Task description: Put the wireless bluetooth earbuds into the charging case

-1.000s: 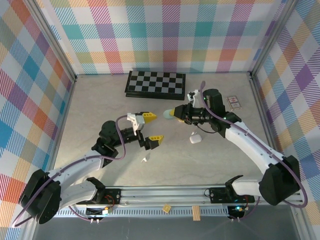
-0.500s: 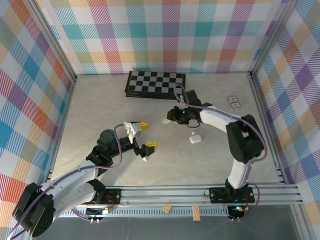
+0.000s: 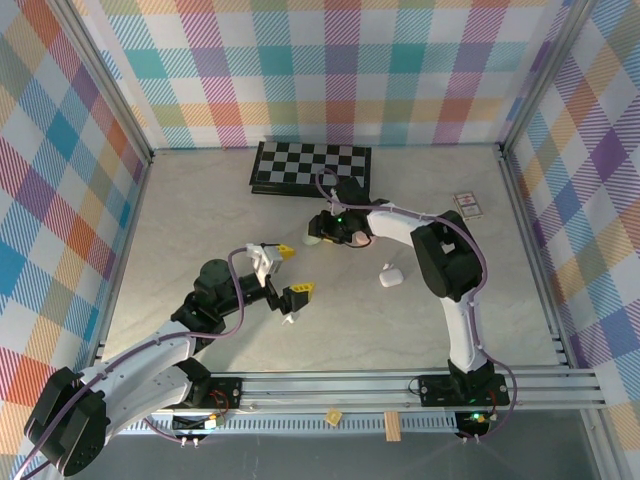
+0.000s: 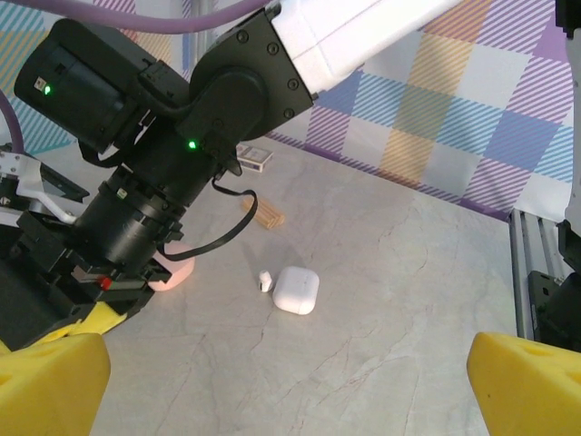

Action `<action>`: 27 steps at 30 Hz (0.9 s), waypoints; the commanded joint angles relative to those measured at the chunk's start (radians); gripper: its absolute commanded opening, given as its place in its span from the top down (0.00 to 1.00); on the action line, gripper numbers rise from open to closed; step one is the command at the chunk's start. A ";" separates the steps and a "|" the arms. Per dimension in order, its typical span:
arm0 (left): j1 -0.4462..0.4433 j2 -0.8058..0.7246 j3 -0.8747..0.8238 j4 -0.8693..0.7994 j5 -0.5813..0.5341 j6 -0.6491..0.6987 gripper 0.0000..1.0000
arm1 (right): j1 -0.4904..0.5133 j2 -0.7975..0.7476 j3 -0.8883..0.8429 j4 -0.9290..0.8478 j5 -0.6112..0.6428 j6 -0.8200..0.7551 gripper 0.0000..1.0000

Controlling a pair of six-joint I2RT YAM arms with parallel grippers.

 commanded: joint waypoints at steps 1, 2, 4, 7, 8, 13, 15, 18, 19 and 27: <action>-0.002 -0.017 -0.003 -0.014 -0.017 -0.013 0.00 | -0.004 -0.031 0.033 -0.066 0.040 -0.070 0.49; -0.002 -0.017 -0.001 -0.017 -0.022 -0.013 0.00 | -0.004 -0.051 0.033 -0.086 0.055 -0.093 0.45; -0.001 -0.013 0.002 -0.017 -0.030 -0.013 0.00 | -0.008 -0.094 0.024 -0.121 0.093 -0.133 0.40; -0.001 0.001 0.006 -0.009 -0.037 -0.014 0.00 | -0.024 -0.169 -0.023 -0.147 0.133 -0.168 0.36; -0.002 0.008 0.007 -0.006 -0.040 -0.014 0.00 | -0.032 -0.204 -0.057 -0.143 0.145 -0.172 0.34; -0.005 0.056 0.018 0.013 -0.038 -0.007 0.00 | -0.074 -0.412 -0.274 -0.082 0.241 -0.114 0.29; -0.009 0.077 0.022 0.026 -0.035 -0.003 0.00 | -0.099 -0.511 -0.388 -0.044 0.270 -0.061 0.28; -0.014 0.111 0.039 0.033 -0.032 0.008 0.00 | -0.134 -0.664 -0.552 -0.037 0.326 0.036 0.27; -0.015 0.121 0.043 0.039 -0.030 0.010 0.00 | -0.144 -0.714 -0.602 -0.052 0.355 0.068 0.26; -0.022 0.221 0.063 0.119 -0.011 0.007 0.00 | -0.157 -0.935 -0.830 -0.129 0.384 0.239 0.23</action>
